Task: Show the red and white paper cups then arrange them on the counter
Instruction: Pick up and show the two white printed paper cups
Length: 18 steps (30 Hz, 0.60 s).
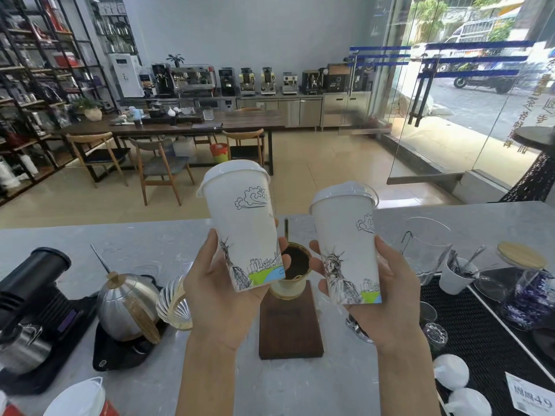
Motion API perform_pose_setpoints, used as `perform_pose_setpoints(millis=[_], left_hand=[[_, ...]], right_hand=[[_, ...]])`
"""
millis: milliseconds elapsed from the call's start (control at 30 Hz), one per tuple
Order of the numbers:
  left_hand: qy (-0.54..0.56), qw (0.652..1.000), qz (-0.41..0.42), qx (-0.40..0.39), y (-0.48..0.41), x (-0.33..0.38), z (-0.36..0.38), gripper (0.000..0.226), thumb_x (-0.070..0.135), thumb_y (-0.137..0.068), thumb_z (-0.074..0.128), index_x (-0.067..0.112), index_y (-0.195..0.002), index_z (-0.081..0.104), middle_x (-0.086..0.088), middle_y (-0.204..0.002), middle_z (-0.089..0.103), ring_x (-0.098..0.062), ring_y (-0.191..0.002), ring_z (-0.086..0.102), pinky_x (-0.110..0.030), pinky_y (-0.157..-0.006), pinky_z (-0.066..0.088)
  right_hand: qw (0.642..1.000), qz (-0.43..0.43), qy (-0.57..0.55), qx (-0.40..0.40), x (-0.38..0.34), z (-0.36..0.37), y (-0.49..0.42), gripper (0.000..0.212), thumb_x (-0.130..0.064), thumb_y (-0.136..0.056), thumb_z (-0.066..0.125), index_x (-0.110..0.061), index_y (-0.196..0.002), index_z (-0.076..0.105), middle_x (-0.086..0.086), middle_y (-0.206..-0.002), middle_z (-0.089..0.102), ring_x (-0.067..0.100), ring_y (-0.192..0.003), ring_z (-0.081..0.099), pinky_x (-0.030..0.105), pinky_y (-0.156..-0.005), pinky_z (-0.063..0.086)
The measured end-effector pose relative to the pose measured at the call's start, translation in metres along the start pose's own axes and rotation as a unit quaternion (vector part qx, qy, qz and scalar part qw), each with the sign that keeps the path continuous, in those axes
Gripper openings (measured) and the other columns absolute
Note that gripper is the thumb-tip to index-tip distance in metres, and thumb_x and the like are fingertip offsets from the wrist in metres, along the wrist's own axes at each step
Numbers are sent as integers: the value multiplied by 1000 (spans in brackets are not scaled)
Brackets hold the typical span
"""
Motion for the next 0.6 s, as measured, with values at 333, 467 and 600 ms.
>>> perform_pose_setpoints(millis=[333, 467, 600], left_hand=[[-44, 998, 31, 27, -7, -4, 4, 62, 38, -77, 80, 12, -130, 62, -13, -126, 65, -35, -115, 59, -53, -87, 53], [-86, 995, 45, 34, -8, -5, 6, 53, 40, -78, 78, 12, -122, 68, -13, -120, 69, -32, -108, 65, -46, -81, 56], [-104, 992, 50, 46, -9, -5, 6, 53, 39, -77, 79, 13, -122, 68, -14, -120, 69, -32, -109, 65, -45, -80, 57]], right_hand=[[1000, -17, -20, 7, 2, 1, -5, 61, -53, -83, 63, -12, -128, 62, 18, -126, 65, 43, -119, 58, 42, -77, 58], [999, 0, -50, 8, 1, 2, -5, 61, -49, -90, 49, -6, -133, 56, 25, -134, 57, 37, -113, 61, 40, -83, 57], [999, -9, -51, 16, -2, 2, -4, 59, -47, -94, 43, -4, -132, 57, 29, -135, 54, 37, -105, 64, 40, -81, 56]])
Point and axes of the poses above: each hand's wrist, its own y-axis away from the middle knuckle, its own z-axis out of the palm, x = y × z, the point moved 3 cm from there along -y, towards the middle knuckle
